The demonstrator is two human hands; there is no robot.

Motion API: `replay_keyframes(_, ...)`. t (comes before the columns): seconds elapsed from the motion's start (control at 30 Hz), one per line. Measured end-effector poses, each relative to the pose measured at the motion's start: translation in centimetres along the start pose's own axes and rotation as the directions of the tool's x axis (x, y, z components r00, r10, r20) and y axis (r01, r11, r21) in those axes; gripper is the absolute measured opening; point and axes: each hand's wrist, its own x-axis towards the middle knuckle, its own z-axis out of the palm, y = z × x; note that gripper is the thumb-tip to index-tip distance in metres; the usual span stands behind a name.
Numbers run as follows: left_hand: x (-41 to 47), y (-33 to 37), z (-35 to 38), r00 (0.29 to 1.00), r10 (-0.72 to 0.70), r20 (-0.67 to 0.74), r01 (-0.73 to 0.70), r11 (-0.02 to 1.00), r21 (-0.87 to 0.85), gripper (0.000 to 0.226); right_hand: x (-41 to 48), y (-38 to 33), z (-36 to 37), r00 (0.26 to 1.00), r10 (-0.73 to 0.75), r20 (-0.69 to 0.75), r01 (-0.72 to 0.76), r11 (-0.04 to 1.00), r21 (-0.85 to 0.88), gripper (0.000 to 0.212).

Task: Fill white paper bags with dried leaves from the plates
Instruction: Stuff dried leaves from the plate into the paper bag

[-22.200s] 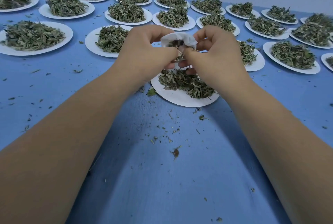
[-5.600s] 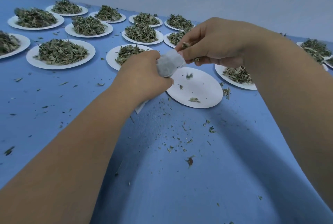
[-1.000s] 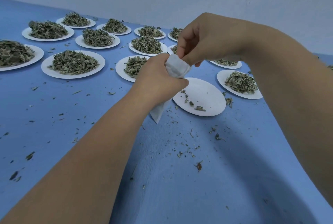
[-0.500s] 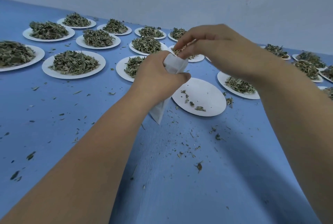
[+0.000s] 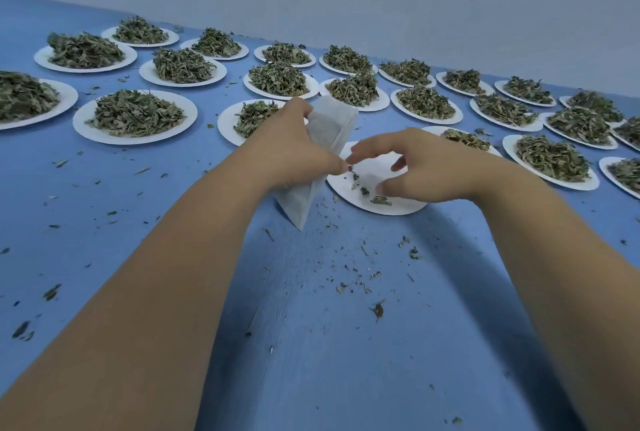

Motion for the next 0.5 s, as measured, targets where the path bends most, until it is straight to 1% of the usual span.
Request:
replay_keyframes(0.03,0.0,0.0,-0.1,0.999,-0.025,0.022,0.025,1.000,-0.001,0.082,0.3,-0.2,0.2,0.999,-0.006,0.045,0.006,1.000,-0.003,0.054)
replay_keyframes(0.07,-0.1,0.0,-0.2,0.998,-0.039,0.041,0.039,0.999,0.022,0.076,0.6,-0.3,0.4,0.997,-0.011,0.076,0.012,1.000,-0.014,0.055)
replay_keyframes(0.13,-0.2,-0.1,-0.1,0.996,-0.044,0.074,0.037,0.995,0.095,0.058,1.1,-0.4,0.6,0.994,-0.027,0.108,0.033,0.998,-0.055,0.052)
replay_keyframes(0.17,-0.2,-0.1,0.0,0.996,-0.043,0.079,0.034,0.993,0.114,0.055,1.2,-0.3,0.6,0.994,-0.030,0.108,0.036,0.998,-0.054,0.051)
replay_keyframes(0.2,-0.3,-0.1,0.1,0.996,-0.040,0.076,0.031,0.992,0.121,0.056,1.2,-0.1,0.4,0.995,-0.027,0.098,0.031,0.999,-0.037,0.051)
replay_keyframes(0.27,-0.2,-0.1,0.2,0.998,-0.022,0.055,0.015,0.992,0.122,0.069,0.8,0.3,0.0,0.997,-0.016,0.076,0.016,1.000,-0.010,0.051)
replay_keyframes(0.3,-0.2,0.0,0.3,0.999,-0.011,0.052,0.005,0.992,0.125,0.069,0.5,0.4,-0.2,0.997,-0.014,0.081,0.016,1.000,-0.024,0.052)
replay_keyframes(0.33,-0.1,-0.1,0.4,0.998,0.003,0.059,-0.011,0.990,0.138,0.063,0.2,0.6,-0.3,0.996,-0.019,0.091,0.024,0.998,-0.058,0.053)
replay_keyframes(0.4,0.1,-0.2,0.8,0.997,0.029,0.075,-0.043,0.979,0.197,0.039,-0.5,0.8,0.0,0.995,-0.049,0.085,0.060,0.989,-0.132,0.054)
replay_keyframes(0.43,0.2,-0.3,0.9,0.996,0.038,0.077,-0.055,0.970,0.235,0.033,-0.9,1.0,0.2,0.996,-0.070,0.054,0.077,0.987,-0.143,0.052)
replay_keyframes(0.5,0.3,-0.3,1.2,0.996,0.048,0.073,-0.067,0.959,0.276,0.029,-1.2,1.2,0.4,0.995,-0.100,-0.026,0.097,0.990,-0.099,0.047)
